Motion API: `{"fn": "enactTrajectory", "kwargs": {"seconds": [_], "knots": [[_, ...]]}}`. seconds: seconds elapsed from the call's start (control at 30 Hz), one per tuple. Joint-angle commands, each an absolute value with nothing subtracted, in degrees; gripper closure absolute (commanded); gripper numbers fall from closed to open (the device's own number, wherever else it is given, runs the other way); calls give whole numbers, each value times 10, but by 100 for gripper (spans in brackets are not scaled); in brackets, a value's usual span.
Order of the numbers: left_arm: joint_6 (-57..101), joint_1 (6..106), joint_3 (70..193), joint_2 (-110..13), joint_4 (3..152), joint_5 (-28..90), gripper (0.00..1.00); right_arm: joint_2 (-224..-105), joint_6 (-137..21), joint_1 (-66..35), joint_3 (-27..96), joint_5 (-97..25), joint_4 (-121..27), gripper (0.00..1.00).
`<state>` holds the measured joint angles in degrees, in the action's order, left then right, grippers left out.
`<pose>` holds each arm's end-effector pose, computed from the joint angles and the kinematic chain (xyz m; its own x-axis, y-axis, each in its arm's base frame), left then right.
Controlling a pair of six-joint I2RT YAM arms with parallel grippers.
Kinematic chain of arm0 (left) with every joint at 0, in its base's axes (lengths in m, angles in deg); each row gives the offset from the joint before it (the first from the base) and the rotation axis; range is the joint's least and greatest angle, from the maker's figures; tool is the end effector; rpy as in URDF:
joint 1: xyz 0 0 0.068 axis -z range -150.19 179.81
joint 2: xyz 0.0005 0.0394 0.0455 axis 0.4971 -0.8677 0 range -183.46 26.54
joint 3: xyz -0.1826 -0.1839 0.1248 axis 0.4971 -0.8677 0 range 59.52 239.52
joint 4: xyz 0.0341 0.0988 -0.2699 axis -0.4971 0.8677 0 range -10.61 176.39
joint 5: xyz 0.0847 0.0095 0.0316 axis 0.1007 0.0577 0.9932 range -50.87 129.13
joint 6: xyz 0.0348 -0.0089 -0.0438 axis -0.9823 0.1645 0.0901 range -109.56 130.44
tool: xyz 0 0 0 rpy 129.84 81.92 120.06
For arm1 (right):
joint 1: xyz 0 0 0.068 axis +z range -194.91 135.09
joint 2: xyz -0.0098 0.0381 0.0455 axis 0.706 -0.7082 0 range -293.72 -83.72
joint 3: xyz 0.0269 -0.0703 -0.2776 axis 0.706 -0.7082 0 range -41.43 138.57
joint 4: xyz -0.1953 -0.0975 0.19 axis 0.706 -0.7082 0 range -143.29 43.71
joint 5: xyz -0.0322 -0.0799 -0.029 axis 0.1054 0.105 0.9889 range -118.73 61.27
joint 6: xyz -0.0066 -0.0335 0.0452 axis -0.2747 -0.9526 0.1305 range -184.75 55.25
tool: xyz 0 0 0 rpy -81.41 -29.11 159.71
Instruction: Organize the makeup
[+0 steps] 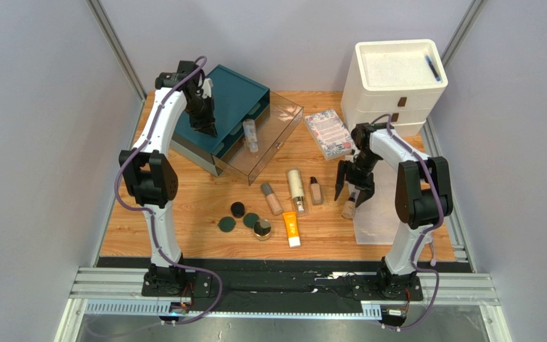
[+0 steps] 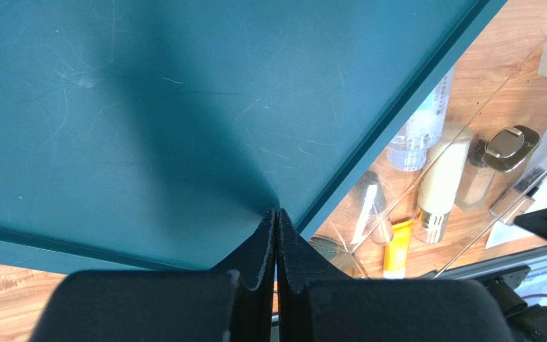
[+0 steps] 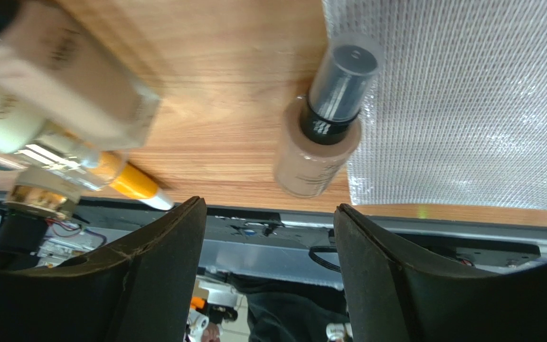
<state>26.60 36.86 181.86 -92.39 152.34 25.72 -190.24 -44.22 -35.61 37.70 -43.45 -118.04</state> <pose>0.4604 -0.0662 0.3287 -0.9487 -0.1555 -0.2753 -0.0669 0.9497 -0.3058 0.3467 0.0671 0.1973 -0.9533 0.1876 0.2368 0.2326 0.9559 0.1792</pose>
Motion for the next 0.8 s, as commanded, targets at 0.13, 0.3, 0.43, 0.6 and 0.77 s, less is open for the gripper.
{"fn": "enactTrajectory", "kwargs": {"seconds": [0.13, 0.3, 0.43, 0.6, 0.77], "knots": [[252, 374, 1770, -929, 1541, 271, 100, -1908, -445, -364, 310, -404, -1144, 35], [252, 376, 1752, -925, 1534, 271, 100, -1943, -448, -365, 311, -394, -1114, 39], [253, 377, 1745, -922, 1530, 271, 100, -1962, -452, -366, 311, -391, -1097, 60], [255, 378, 1737, -924, 1530, 270, 100, -1953, -453, -366, 322, -381, -1102, 100], [260, 379, 1730, -918, 1523, 268, 100, -1915, -460, -366, 369, -371, -1122, 100]]}}
